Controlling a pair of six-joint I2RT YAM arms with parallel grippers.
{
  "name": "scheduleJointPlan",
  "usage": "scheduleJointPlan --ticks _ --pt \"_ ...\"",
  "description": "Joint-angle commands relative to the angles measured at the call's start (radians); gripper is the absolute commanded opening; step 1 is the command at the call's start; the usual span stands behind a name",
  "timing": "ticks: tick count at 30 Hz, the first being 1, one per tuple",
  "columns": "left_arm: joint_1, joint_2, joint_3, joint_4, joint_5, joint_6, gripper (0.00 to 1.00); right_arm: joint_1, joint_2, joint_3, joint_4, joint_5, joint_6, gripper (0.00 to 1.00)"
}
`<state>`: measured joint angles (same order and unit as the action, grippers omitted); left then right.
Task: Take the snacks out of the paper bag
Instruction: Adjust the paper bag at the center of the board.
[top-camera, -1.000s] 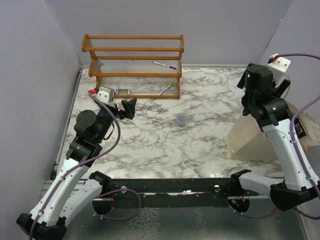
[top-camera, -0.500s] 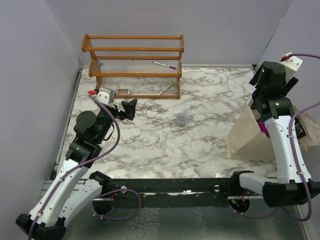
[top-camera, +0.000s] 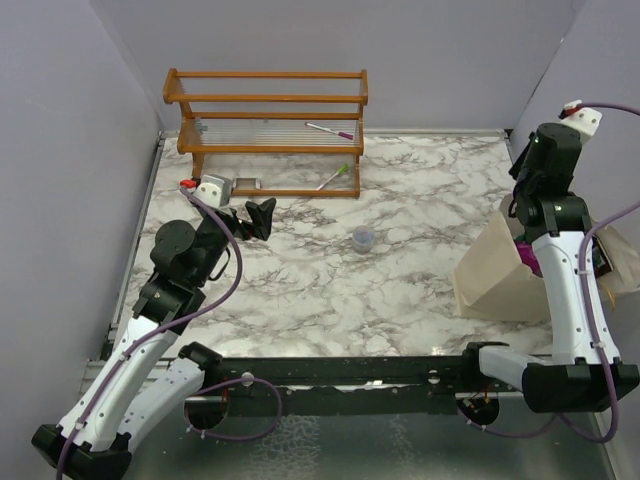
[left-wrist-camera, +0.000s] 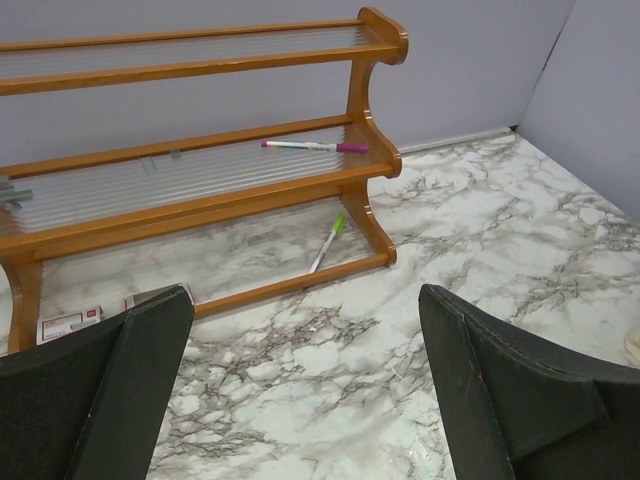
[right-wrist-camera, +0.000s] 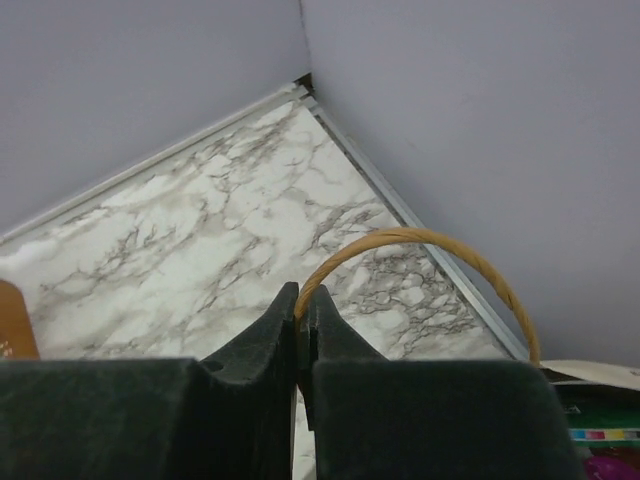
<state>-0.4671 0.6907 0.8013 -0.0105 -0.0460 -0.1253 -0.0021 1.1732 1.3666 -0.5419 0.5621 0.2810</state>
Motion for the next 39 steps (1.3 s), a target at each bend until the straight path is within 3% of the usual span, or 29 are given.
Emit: scheduleJointPlan --ticks 1,8,20,24,27,34,39 --pt "-0.004 0.000 -0.010 0.010 0.017 -0.010 0.99 -0.007 -0.080 0.011 0.013 -0.338 -0.109 0.02" --pt "-0.004 0.004 -0.006 0.005 0.021 -0.012 0.99 -0.006 -0.088 0.043 -0.169 -1.012 -0.149 0.02" --pt "-0.004 -0.001 -0.002 0.002 0.017 -0.011 0.99 0.114 -0.146 -0.012 -0.337 -1.409 -0.096 0.02" --pt "-0.001 -0.005 -0.003 0.001 0.011 -0.010 0.99 0.165 -0.184 -0.074 -0.265 -1.460 -0.014 0.02" --pt "0.002 -0.005 -0.002 -0.003 -0.003 -0.006 0.99 0.257 -0.198 -0.108 -0.214 -1.409 0.047 0.02" --pt "0.010 -0.007 -0.005 -0.012 -0.046 0.004 0.99 0.588 -0.143 -0.126 -0.046 -1.212 0.192 0.02" --pt "0.010 -0.017 -0.010 -0.030 -0.096 -0.021 0.99 0.825 -0.012 -0.063 0.060 -1.075 0.247 0.02"
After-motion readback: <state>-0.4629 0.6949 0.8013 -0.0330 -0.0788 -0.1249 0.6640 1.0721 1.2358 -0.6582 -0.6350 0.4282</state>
